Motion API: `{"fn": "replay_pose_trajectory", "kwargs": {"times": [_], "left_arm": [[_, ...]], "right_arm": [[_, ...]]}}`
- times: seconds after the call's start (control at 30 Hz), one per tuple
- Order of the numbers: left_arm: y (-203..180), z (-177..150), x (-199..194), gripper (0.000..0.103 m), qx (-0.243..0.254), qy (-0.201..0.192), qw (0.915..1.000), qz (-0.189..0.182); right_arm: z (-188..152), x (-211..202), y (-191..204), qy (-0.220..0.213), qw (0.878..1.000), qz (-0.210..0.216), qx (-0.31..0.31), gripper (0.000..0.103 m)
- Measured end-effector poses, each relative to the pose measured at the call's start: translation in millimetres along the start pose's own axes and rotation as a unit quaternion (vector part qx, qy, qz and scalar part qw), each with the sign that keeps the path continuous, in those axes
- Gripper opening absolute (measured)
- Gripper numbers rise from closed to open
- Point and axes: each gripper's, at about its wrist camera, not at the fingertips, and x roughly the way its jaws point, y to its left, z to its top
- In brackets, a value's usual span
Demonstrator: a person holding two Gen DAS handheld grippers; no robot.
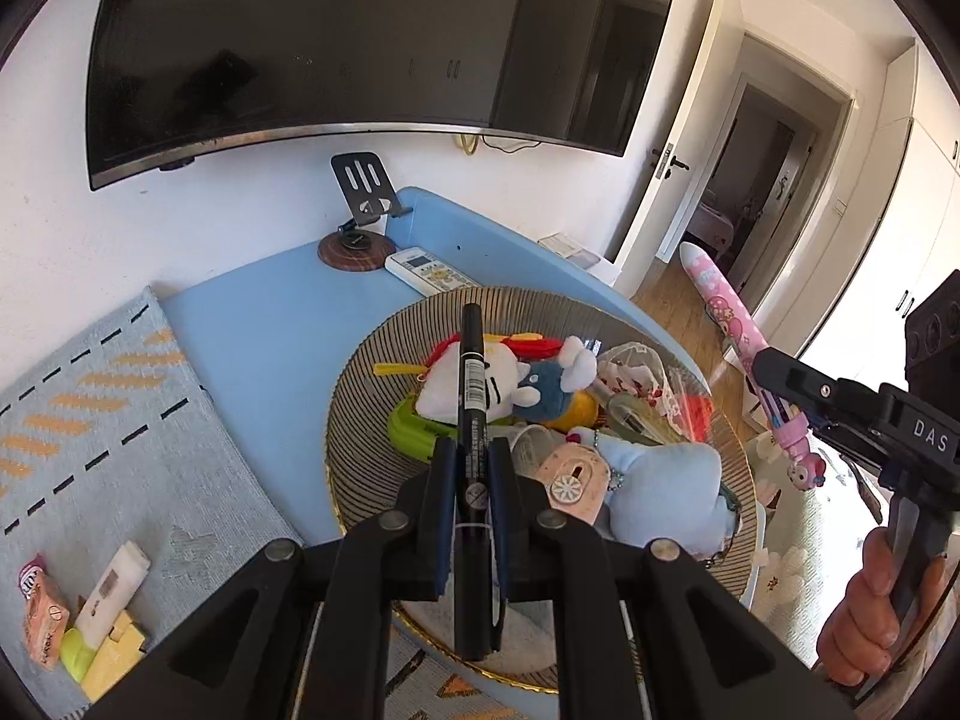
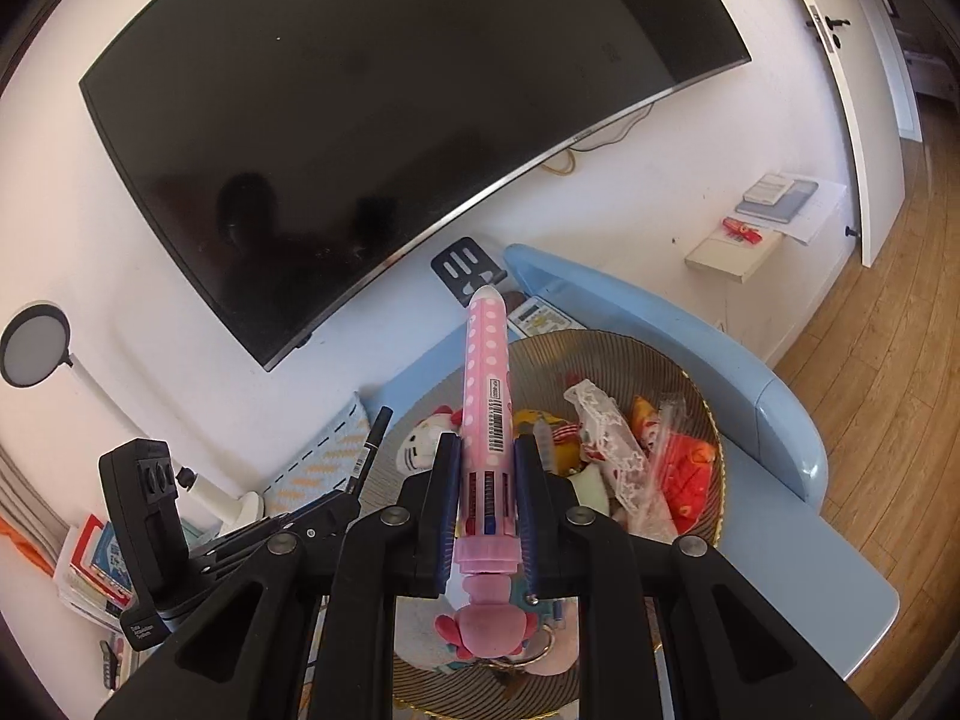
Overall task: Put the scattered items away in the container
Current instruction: 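Carry the black marker and pink pen over the woven bowl, then open both grippers to drop the marker and pen into the bowl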
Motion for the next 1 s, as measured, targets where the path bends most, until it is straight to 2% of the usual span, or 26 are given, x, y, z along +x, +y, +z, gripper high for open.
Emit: {"fn": "replay_pose_trajectory", "kwargs": {"times": [0.17,0.43,0.57,0.7,0.8,0.83,0.87,1.0], "left_arm": [[2,-7,15,0.008,0.000,0.015,0.9999,0.002],[8,-11,20,0.009,-0.006,0.021,0.9998,-0.002],[9,-13,17,0.022,-0.005,0.022,0.9997,0.006],[17,-18,5,0.037,-0.017,0.021,0.9996,0.004],[22,-28,-17,0.040,-0.032,0.010,0.9993,-0.014],[22,-33,-25,0.044,-0.037,0.006,0.9993,-0.007],[22,-40,-35,0.053,-0.040,-0.001,0.9992,-0.002],[28,-72,-73,0.058,-0.045,-0.018,0.9988,0.003]], "right_arm": [[-2,19,-13,0.028,1.000,-0.004,0.011,0.018],[-5,33,-16,0.043,0.999,-0.016,0.007,0.018],[-5,35,-19,0.049,0.998,-0.026,0.014,0.020],[-3,20,-17,0.028,0.999,-0.030,0.017,0.024],[-1,2,-13,0.009,1.000,-0.014,0.022,0.034],[-1,-4,-10,0.003,1.000,-0.010,0.021,0.036],[-1,-9,-7,-0.003,1.000,-0.005,0.019,0.039],[-7,-30,15,-0.015,1.000,0.024,0.006,0.040]]}}
